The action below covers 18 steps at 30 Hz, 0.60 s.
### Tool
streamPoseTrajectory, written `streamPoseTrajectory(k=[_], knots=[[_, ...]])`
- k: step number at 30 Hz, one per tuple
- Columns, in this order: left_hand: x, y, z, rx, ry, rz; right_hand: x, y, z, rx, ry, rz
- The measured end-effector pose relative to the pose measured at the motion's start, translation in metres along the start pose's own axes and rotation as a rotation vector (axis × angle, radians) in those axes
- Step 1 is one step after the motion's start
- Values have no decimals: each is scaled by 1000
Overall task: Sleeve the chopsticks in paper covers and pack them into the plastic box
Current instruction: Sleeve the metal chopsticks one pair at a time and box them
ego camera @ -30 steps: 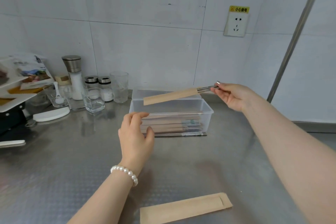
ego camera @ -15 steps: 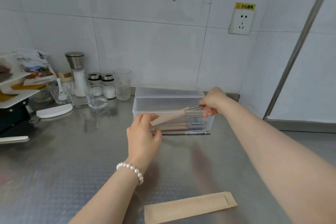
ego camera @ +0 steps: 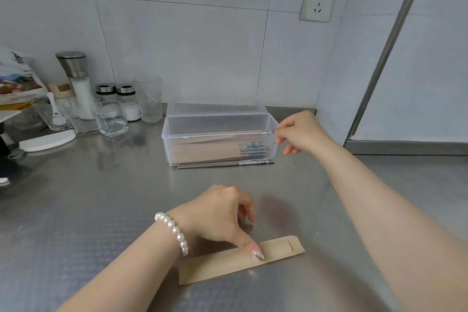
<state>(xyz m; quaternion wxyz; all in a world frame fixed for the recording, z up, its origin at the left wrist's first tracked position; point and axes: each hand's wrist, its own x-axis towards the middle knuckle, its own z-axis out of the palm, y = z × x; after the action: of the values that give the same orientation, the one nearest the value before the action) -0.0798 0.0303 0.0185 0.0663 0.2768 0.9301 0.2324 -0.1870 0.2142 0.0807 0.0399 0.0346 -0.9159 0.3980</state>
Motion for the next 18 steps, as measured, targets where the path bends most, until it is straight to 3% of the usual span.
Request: streamPoseTrajectory(k=[5, 12, 14, 18], knots=[[-1, 12, 3, 27, -72, 5, -15, 28, 25, 175, -32, 42], [0, 12, 3, -103, -130, -55, -26, 37, 32, 136, -138, -28], [1, 10, 1, -154, -87, -85, -32, 33, 27, 190, -235, -76], [5, -6, -6, -187, 110, -156, -44, 25, 23, 333, -587, -116]])
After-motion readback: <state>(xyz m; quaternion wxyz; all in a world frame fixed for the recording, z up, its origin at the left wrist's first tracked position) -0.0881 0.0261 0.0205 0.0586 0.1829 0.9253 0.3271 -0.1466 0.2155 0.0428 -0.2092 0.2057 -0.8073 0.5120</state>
